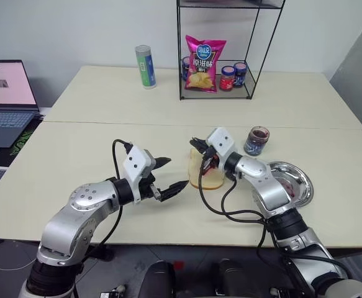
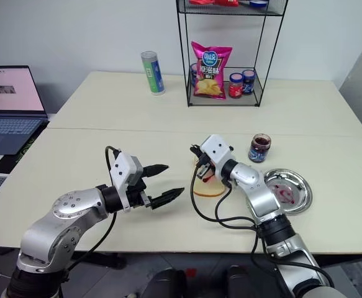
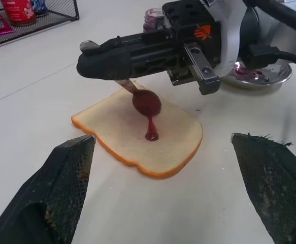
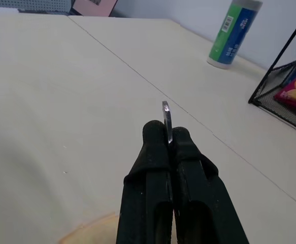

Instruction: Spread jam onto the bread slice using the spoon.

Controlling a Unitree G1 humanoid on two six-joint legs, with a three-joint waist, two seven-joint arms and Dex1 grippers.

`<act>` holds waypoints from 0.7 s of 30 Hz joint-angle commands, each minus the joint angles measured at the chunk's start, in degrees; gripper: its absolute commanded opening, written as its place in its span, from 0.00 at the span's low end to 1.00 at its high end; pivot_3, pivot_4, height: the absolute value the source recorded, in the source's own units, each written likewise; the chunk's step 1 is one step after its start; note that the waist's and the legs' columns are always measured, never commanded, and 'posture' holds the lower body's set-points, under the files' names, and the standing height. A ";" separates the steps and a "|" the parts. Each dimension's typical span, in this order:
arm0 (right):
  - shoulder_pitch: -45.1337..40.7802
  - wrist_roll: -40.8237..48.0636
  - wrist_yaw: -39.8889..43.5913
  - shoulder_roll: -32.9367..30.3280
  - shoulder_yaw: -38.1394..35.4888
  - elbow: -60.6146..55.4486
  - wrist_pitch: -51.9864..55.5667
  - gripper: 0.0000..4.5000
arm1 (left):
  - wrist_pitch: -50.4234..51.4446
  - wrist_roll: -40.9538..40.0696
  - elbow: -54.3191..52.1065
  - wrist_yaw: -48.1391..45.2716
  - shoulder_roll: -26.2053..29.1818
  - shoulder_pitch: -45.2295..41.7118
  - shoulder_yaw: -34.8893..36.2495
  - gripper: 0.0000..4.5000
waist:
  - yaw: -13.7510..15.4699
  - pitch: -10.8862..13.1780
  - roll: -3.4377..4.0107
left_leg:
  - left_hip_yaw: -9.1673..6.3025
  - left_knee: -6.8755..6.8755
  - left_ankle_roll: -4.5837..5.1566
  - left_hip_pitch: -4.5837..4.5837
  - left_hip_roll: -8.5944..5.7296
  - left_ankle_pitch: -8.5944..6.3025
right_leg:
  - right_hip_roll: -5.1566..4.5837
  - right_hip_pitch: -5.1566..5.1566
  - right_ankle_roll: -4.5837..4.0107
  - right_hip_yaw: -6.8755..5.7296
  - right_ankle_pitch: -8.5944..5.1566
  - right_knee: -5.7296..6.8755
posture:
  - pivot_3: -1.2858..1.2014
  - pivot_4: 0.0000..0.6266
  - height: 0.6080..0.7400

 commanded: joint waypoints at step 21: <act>0.83 20.92 -8.14 12.92 -16.75 -0.45 23.03 0.00 | -0.94 -0.51 -0.60 -0.28 0.31 -1.54 -1.31 1.00 | -0.08 0.00 0.00 | -0.01 0.00 -0.01 0.01 0.01 0.00 | 0.00 0.01 -0.04 -0.01 0.03 0.02 | 0.52 0.24 1.00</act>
